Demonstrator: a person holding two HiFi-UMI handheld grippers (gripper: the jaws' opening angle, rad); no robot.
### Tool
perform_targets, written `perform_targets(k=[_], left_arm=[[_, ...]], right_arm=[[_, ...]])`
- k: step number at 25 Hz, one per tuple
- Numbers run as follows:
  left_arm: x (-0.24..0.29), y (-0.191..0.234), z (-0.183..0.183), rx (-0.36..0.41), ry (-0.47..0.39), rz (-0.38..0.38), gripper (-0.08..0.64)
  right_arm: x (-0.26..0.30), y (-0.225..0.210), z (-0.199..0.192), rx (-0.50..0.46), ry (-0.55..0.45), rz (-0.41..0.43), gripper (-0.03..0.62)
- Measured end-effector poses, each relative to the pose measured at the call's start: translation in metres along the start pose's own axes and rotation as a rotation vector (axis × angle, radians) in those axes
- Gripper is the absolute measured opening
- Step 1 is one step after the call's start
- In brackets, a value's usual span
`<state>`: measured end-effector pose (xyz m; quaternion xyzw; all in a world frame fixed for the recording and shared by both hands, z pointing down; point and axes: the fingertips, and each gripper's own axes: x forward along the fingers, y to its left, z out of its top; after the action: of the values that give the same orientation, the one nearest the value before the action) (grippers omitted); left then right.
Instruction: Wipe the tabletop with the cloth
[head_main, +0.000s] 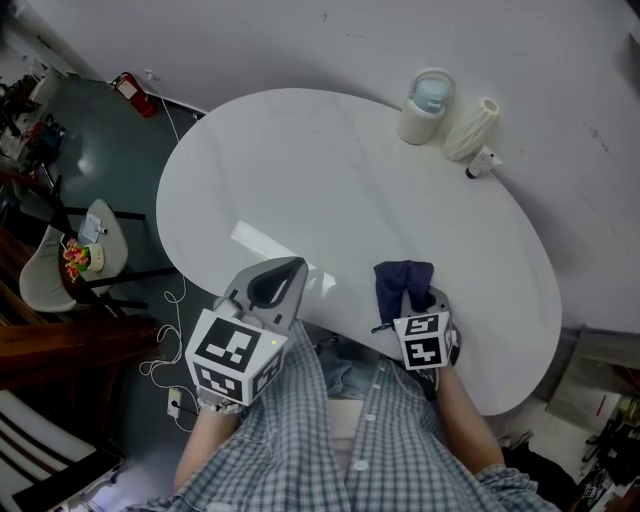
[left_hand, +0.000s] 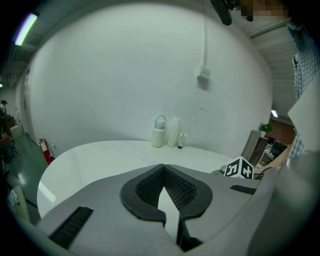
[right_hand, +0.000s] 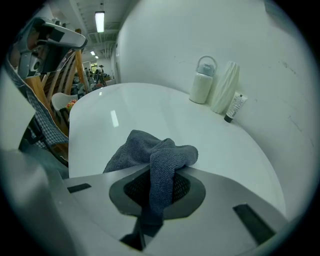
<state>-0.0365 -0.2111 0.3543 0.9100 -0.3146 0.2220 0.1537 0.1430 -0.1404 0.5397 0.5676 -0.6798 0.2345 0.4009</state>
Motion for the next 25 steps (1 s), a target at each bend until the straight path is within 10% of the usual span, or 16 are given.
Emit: perform_targets(k=[25], left_arm=[[-0.018,0.040,-0.009,-0.066,0.006,0.075,0.003]], right_arm=[[0.051,0.142,0.117,-0.471,-0.146,0.234,0.031]])
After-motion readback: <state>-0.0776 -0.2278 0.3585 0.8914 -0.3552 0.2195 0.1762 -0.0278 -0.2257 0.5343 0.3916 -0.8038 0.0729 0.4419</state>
